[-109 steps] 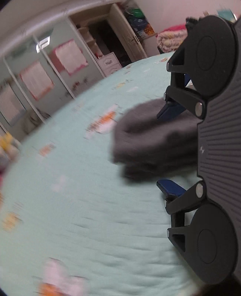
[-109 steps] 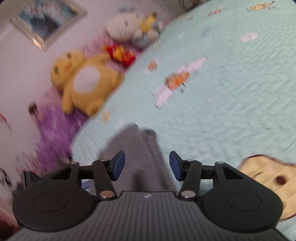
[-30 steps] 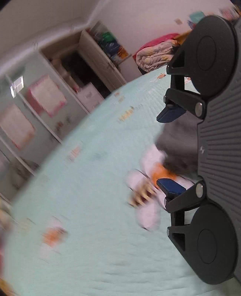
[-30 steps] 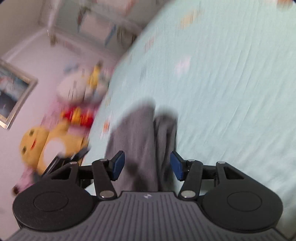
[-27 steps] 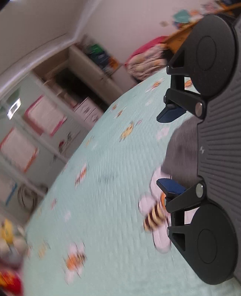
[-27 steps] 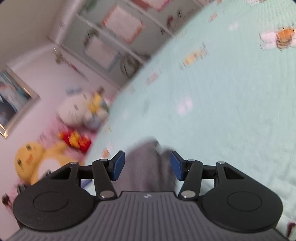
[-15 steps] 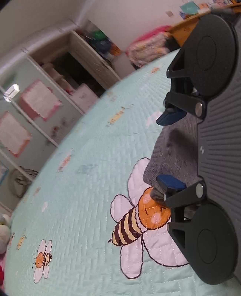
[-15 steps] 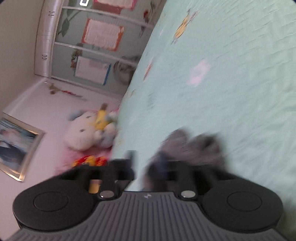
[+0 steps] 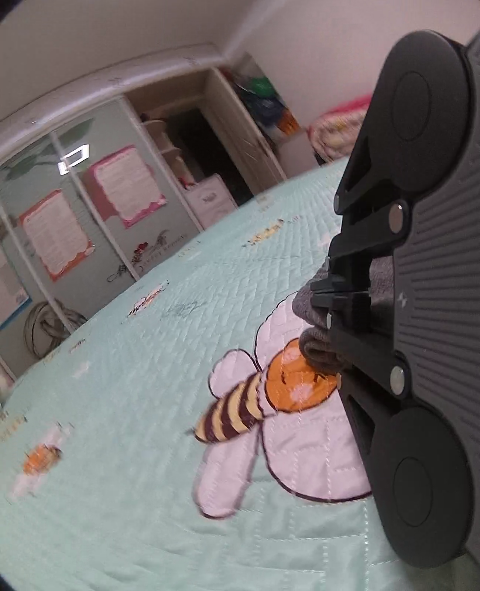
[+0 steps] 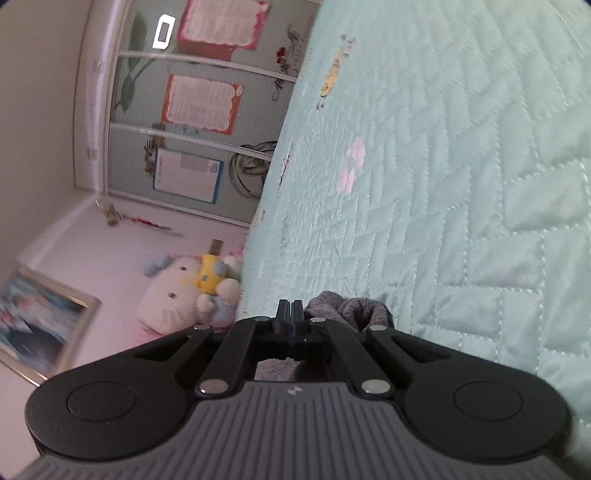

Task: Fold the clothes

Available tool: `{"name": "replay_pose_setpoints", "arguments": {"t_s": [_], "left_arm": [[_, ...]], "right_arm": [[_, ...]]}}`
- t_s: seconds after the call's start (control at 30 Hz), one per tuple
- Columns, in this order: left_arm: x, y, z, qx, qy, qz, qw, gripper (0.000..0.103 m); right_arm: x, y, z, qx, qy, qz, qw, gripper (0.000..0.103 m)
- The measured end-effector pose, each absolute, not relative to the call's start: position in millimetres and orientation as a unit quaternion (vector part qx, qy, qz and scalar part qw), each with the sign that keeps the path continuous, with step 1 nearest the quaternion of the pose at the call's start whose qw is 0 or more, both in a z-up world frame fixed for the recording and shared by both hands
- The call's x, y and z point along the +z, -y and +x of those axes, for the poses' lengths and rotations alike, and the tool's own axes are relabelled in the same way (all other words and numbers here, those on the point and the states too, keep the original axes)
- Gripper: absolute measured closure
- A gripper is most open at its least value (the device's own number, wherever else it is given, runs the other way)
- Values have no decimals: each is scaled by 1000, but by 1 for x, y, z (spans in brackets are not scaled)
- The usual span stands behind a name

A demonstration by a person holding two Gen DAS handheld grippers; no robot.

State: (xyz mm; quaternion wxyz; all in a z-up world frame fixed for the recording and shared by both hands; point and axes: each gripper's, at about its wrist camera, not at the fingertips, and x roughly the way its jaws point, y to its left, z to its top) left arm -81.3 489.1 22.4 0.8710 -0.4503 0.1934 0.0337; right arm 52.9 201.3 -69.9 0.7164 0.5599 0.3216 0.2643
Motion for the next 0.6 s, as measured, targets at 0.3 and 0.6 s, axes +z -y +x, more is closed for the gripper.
{"name": "replay_pose_setpoints", "arguments": {"t_s": [0.3,0.6], "left_arm": [[88,-476,-89,6,-169,-433,886,47],[31,-498,-38,-24,-263,-420,868,80]], "right_arm": [[-12,-190,43,352,-333,540,689,86],[-26,-215,85,449,-463,367,670,103]]}}
